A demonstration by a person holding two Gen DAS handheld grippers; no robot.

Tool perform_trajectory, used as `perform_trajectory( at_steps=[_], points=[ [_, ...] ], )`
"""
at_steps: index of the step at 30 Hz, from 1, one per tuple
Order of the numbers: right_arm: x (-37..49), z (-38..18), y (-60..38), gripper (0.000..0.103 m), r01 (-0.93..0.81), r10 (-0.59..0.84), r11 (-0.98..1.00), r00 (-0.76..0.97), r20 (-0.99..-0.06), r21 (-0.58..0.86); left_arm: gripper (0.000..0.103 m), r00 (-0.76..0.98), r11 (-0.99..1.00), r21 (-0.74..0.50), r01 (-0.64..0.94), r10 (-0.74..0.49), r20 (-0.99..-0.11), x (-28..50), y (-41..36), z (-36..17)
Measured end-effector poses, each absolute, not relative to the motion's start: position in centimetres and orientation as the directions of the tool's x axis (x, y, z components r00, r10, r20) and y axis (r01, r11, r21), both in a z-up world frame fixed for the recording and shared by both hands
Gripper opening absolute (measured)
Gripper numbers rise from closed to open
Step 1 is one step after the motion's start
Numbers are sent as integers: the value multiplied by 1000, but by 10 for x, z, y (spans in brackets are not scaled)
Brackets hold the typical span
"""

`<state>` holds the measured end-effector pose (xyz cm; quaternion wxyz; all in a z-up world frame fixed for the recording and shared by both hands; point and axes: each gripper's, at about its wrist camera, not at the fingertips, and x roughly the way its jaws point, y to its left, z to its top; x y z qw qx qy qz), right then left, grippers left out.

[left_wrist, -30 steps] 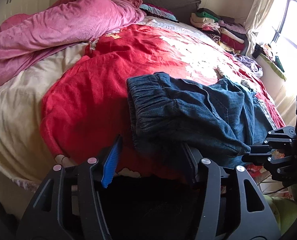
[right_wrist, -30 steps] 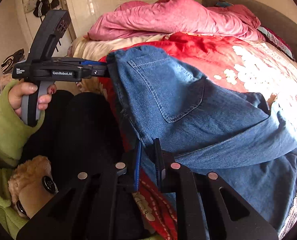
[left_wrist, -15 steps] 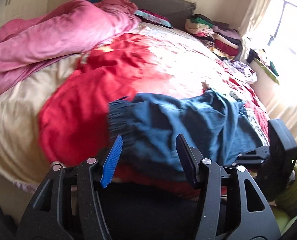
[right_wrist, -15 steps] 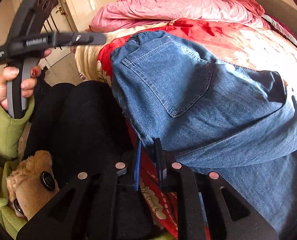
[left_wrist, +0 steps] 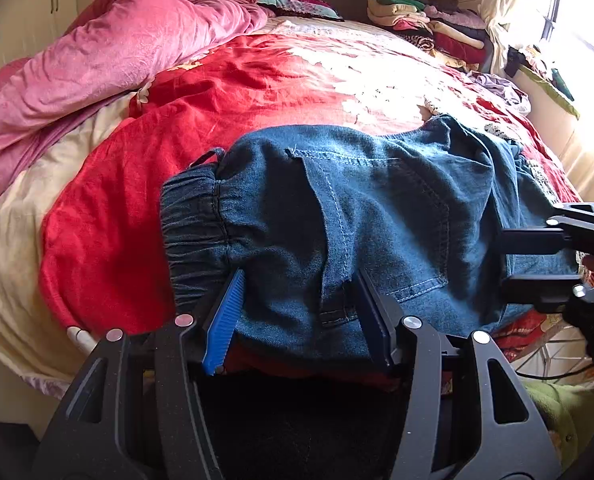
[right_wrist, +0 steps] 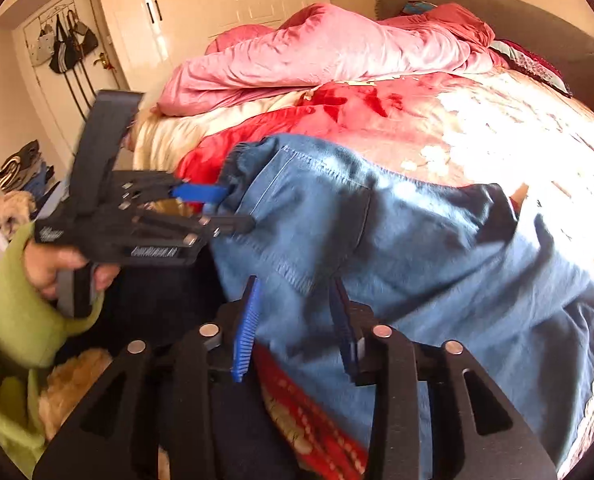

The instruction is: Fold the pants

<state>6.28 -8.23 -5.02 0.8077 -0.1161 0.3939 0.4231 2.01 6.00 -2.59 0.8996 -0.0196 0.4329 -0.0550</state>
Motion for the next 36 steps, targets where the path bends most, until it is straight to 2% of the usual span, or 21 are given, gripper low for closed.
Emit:
perform_trajectory(
  at_steps=[2,4,10,12,15,16,17,18,27,36],
  points=[
    [75,-67,-74,42,-745,527,652,310,-791,143,47,622,993,-86,81,-118,-774,18,61,-24],
    [84,-88,-72,44,-695,468,697,257,-845,175,47,626,991,-99,87,-131,-769,16,62,-24],
    [81,-71,-85,44,-682,530,697,282,-799,221,47,663,989,-126,81,-148,-734,10,64,-12],
    [77,-59,-93,51,-677,543,705,324,-775,211,47,678,989,-128,80,-148,-720,7,64,-3],
    [77,-43,-113,52,-648,544,734,384,-746,201,47,692,989,-130,70,-142,-708,2,65,6],
    [79,-40,-119,55,-639,541,744,401,-739,198,48,695,989,-133,67,-142,-705,1,65,9],
    [80,-36,-124,62,-625,531,758,427,-732,186,49,696,988,-137,68,-145,-703,1,65,11],
    [80,-32,-131,63,-613,524,770,453,-721,175,50,697,988,-139,68,-147,-702,0,63,13],
    [92,-5,-184,63,-512,480,844,587,-651,161,62,708,979,-167,117,-200,-677,4,45,36],
    [135,16,-214,64,-438,422,888,651,-632,141,63,651,944,-215,250,-328,-685,29,-1,42]
  ],
)
